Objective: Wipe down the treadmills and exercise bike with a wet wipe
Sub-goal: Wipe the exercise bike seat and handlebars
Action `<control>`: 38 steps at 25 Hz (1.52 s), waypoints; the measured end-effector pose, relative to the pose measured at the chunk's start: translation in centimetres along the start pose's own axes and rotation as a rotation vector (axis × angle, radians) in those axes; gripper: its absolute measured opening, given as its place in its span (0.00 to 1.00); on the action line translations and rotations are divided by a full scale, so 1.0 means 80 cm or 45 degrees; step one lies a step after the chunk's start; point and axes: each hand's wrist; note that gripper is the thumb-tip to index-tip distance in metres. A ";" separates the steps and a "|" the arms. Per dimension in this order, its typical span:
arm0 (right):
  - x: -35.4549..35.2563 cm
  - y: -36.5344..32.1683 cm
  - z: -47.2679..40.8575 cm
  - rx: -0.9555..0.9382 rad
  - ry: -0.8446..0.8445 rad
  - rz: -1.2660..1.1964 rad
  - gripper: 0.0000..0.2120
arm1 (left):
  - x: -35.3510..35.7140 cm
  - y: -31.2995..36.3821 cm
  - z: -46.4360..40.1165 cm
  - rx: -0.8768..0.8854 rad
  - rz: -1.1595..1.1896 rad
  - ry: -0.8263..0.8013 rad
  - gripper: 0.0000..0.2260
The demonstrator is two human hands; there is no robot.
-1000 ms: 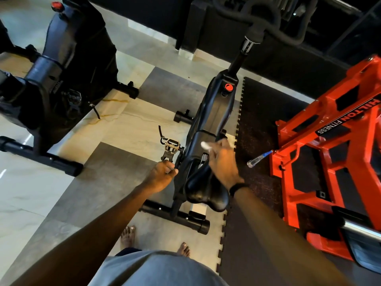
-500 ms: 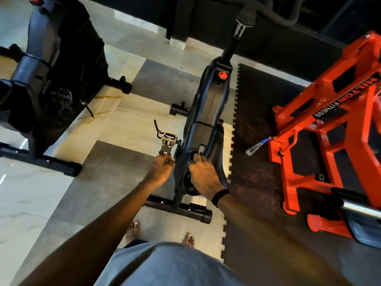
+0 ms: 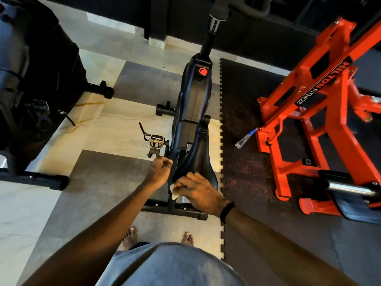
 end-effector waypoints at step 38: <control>0.000 0.024 0.092 1.082 0.441 -0.546 0.08 | 0.000 0.019 0.003 0.057 -0.117 -0.170 0.05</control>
Point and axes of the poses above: each hand's wrist, its own z-axis away from the middle knuckle, its own x-axis out of the palm, y = z × x, and after that the axes turned 7 degrees about -x, right-handed
